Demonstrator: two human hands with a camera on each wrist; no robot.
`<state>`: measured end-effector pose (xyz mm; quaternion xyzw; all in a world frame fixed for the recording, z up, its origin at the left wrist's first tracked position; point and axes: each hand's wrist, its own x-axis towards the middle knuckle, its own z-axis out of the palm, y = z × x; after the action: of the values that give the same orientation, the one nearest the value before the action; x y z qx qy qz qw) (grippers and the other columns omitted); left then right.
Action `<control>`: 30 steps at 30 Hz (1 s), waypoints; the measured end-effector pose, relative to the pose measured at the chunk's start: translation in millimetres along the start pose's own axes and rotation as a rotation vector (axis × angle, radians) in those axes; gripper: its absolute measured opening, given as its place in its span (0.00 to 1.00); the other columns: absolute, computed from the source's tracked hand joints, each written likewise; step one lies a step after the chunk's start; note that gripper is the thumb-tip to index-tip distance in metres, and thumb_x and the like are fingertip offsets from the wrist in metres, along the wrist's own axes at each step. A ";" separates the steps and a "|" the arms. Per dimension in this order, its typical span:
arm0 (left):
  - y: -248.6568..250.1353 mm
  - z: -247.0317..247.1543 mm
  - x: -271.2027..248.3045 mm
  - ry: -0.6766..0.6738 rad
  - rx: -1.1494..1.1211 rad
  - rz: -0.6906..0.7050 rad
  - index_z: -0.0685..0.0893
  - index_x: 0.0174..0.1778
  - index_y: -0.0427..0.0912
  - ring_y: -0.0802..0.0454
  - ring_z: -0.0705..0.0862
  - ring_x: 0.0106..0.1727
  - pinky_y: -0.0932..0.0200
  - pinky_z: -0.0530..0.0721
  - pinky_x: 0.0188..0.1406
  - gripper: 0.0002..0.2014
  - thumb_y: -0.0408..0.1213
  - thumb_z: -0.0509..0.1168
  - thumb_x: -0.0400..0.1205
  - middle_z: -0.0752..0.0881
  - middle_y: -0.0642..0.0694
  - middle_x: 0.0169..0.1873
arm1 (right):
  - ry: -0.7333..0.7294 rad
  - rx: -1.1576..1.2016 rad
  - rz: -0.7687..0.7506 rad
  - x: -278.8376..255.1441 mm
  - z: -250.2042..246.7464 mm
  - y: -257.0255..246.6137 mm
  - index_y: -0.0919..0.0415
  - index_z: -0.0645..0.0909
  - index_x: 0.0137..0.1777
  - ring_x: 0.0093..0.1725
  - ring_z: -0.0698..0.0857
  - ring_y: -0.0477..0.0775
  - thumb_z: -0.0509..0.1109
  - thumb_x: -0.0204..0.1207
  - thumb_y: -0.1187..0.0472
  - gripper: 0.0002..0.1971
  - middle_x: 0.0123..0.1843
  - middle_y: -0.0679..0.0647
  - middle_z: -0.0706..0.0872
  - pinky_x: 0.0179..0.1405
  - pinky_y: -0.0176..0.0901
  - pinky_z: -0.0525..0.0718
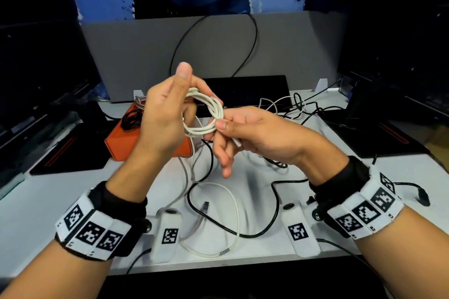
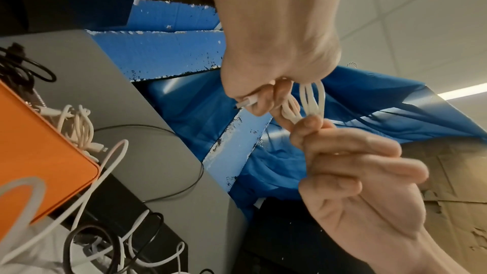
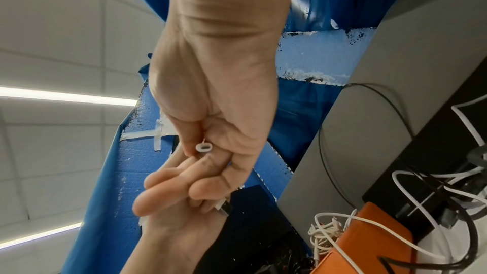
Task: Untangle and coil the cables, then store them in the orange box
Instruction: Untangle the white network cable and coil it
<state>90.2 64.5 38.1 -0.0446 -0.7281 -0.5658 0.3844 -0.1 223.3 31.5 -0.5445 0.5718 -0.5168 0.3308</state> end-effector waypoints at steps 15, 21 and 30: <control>-8.5 6.5 -0.6 0.077 -0.272 -0.108 0.83 0.41 0.40 0.30 0.79 0.38 0.41 0.79 0.42 0.29 0.57 0.48 0.92 0.90 0.31 0.44 | 0.132 0.061 0.001 6.7 11.0 8.7 0.66 0.78 0.51 0.35 0.91 0.62 0.54 0.94 0.59 0.15 0.35 0.59 0.90 0.51 0.56 0.82; -14.9 8.9 1.8 0.356 -0.344 -0.247 0.76 0.28 0.43 0.42 0.78 0.23 0.53 0.78 0.27 0.30 0.61 0.54 0.90 0.86 0.36 0.26 | 0.127 0.014 0.015 14.0 23.6 16.4 0.66 0.77 0.54 0.38 0.92 0.62 0.53 0.95 0.58 0.15 0.37 0.59 0.90 0.45 0.46 0.86; -23.7 -7.4 16.5 0.008 -0.316 -0.323 0.86 0.58 0.39 0.46 0.90 0.47 0.53 0.87 0.40 0.20 0.52 0.57 0.91 0.92 0.39 0.53 | 0.426 0.122 0.067 22.3 10.7 21.9 0.61 0.78 0.51 0.60 0.93 0.62 0.56 0.94 0.57 0.13 0.58 0.63 0.93 0.66 0.53 0.86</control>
<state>70.5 43.5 30.0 0.0153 -0.6266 -0.7272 0.2798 -0.3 196.5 12.1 -0.3828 0.6143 -0.6425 0.2516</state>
